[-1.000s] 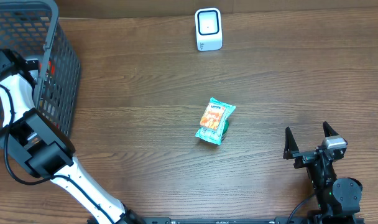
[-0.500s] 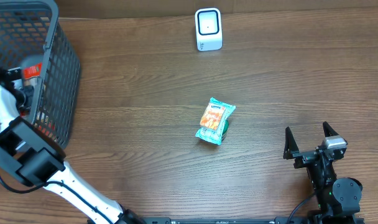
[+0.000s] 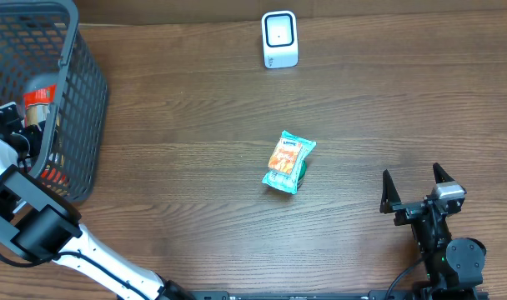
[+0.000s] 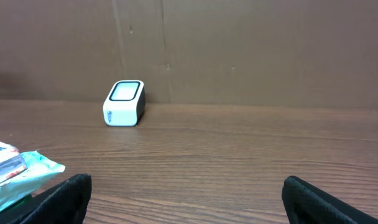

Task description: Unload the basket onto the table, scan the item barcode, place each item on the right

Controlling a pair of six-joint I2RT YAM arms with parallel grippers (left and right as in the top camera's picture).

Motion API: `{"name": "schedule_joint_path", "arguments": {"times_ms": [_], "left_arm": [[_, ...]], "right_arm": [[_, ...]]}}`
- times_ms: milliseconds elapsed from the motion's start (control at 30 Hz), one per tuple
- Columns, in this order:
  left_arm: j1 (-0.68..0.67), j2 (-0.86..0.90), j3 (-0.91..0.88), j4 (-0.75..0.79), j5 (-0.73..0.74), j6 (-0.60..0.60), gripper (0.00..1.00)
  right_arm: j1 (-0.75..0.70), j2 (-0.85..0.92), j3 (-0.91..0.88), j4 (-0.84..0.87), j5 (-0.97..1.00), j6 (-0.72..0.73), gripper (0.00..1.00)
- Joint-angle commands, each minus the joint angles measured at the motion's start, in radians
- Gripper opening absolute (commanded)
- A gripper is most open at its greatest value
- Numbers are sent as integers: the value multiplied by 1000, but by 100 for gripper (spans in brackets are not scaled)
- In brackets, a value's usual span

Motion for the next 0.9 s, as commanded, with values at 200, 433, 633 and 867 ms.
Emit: {"name": "schedule_joint_path", "arguments": {"times_ms": [200, 433, 633, 867], "left_arm": [[17, 50, -67, -4, -63, 18, 5], [-11, -55, 48, -41, -67, -27, 4], [-102, -235, 151, -6, -73, -31, 4], [-234, -421, 223, 9, -250, -76, 4]], "right_arm": [[-2, -10, -10, 2, 2, -3, 100], [-2, -10, -10, 2, 2, -3, 100], [-2, -10, -10, 2, 2, -3, 100], [-2, -10, -10, 2, 2, -3, 100]]}}
